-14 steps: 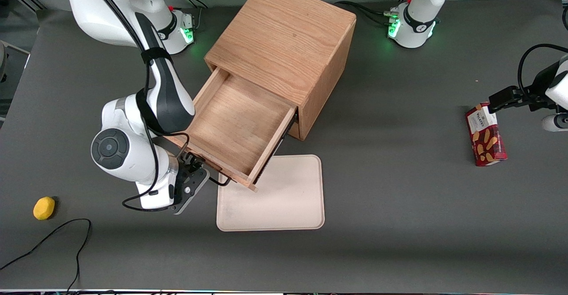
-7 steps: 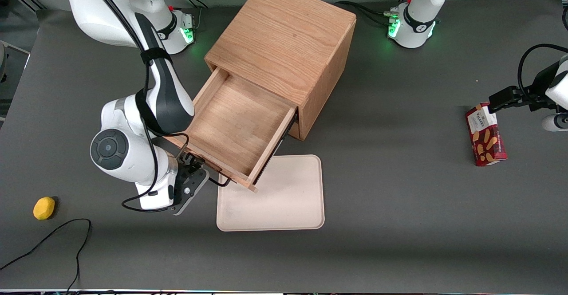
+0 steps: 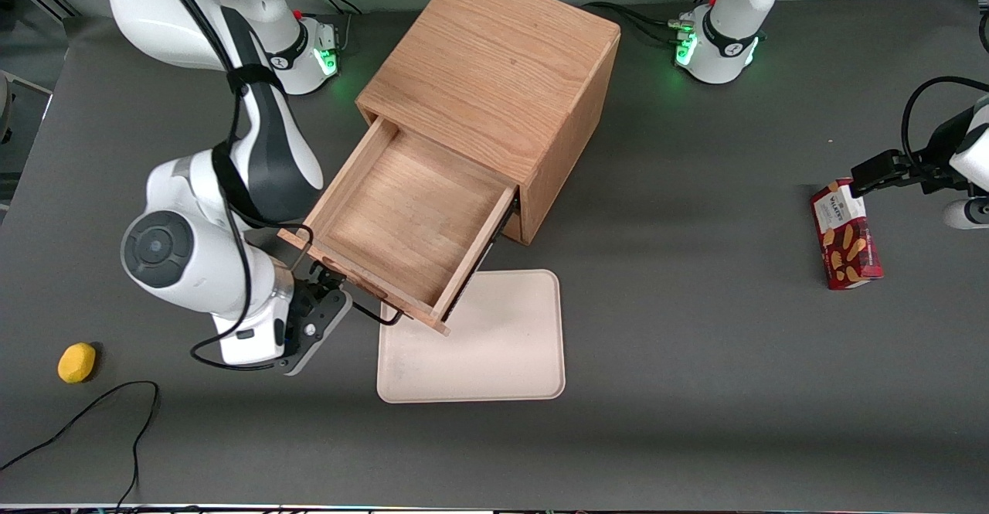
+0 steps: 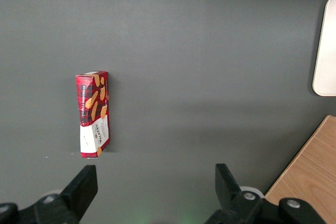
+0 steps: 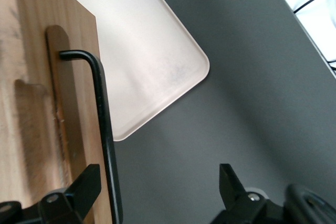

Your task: Open upper drawer

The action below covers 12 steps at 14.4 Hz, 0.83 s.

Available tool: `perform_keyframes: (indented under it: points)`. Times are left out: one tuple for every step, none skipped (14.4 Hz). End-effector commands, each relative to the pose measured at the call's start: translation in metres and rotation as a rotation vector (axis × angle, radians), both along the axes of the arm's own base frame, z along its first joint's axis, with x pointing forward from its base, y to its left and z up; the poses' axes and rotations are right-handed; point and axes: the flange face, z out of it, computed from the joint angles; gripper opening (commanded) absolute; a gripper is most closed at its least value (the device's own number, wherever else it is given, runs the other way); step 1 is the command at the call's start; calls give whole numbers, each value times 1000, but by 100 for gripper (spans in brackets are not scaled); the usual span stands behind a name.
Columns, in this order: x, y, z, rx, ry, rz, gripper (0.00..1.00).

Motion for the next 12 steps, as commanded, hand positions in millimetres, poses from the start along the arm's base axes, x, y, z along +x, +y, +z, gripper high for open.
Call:
perform_keyframes:
  points:
    - [-12,-1,46,40,-3,-99,100]
    - [-19,-2,63,46,-4,-135,100]
    - [-25,-3,75,48,0,-155,100]
    - [-31,-5,89,51,-6,-157,100]
    - [-36,-8,102,53,-11,-157,100]
    - [-42,-11,115,56,-15,-158,100]
    - [-48,-19,131,60,-18,-171,100]
    - [-55,-23,144,63,-22,-176,100]
    - [-62,-27,160,59,-41,-174,100]
    - [-68,-31,175,45,-67,-173,100]
    - [-74,-37,189,34,-91,-189,100]
    - [-81,-41,201,36,-103,-224,100]
